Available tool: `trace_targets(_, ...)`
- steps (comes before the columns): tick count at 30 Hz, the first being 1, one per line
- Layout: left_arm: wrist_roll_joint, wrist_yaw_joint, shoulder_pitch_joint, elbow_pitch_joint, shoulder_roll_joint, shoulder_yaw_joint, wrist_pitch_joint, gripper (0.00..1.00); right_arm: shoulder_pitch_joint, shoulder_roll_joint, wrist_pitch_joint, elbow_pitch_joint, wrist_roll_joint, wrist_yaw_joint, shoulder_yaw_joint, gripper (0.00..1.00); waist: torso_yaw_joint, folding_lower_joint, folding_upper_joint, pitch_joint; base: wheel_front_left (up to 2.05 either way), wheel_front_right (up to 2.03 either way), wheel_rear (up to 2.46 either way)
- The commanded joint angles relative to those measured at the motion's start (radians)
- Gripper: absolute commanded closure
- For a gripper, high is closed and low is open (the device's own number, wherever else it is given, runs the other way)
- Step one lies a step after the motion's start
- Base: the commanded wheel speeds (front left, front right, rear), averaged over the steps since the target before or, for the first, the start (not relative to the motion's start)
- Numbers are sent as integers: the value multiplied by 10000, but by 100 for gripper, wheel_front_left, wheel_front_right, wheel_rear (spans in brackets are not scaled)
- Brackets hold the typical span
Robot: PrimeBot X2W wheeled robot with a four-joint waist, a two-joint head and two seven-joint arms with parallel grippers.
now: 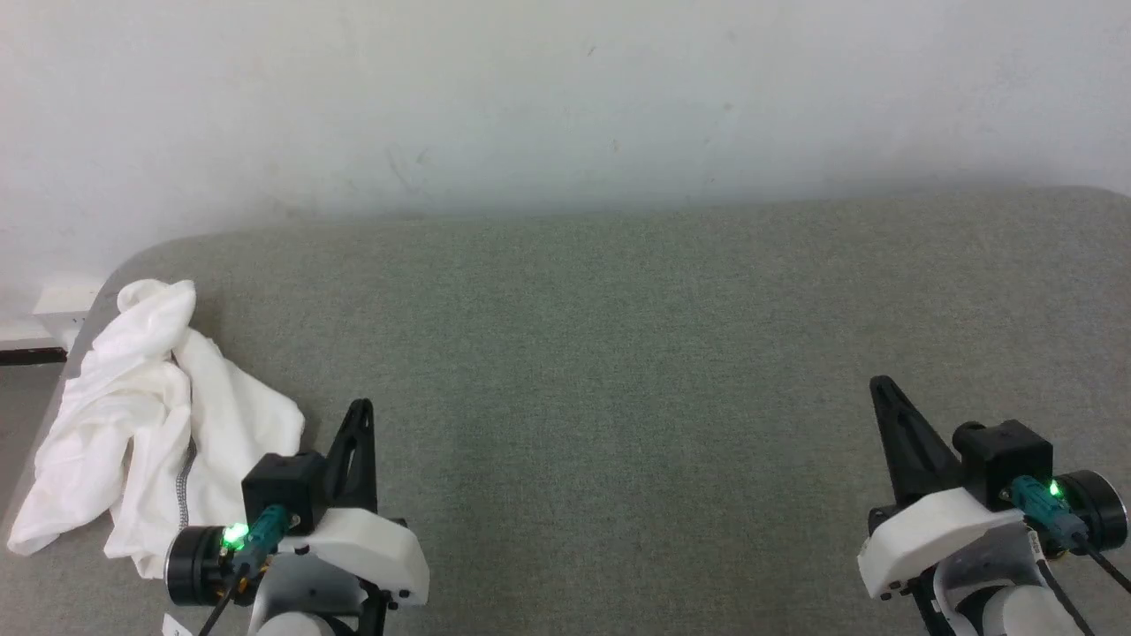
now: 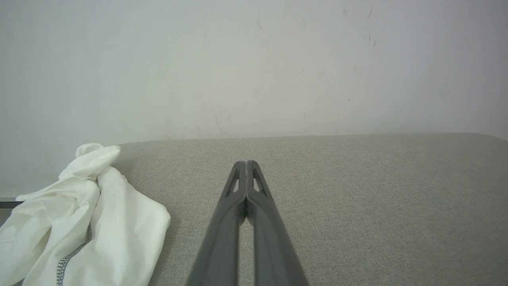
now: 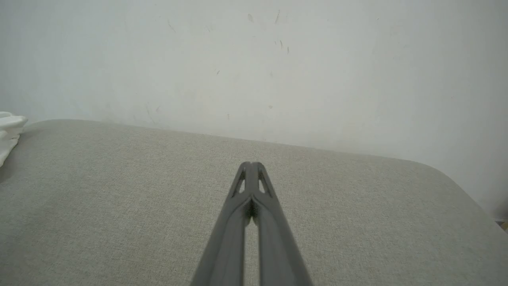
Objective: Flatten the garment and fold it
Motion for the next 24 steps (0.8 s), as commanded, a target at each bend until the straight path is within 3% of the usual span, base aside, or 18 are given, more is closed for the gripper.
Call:
trace_targets(1,62,64,54,-53,32,-7,-70,100,82,-22,-68,-58,-49,52,-1,100,0,0,0,0,0,0,0)
trace_targets(3,62,64,54,-53,32,-7,-70,100,82,-22,-68,-58,-49,52,-1,100,0,0,0,0,0,0,0)
trace_targets(4,0,-3,0,2,0,-3,2,0,0,0,2,4,1,0,-1,0,0,0,0,0,0,0,0)
trace_targets(5,-5,-5,-2,10,-2,-6,6,100,-1,2,9,11,4,-11,-1,100,0,0,0,1,0,0,0)
trace_targets(6,-5,-5,-3,15,-4,-3,14,0,-1,2,8,16,5,-13,-1,0,-1,0,0,1,0,0,0)
trace_targets(24,-366,-62,-183,300,1,-96,-345,0,-78,-1,-350,286,325,-5,-76,0,7,0,0,13,0,0,0)
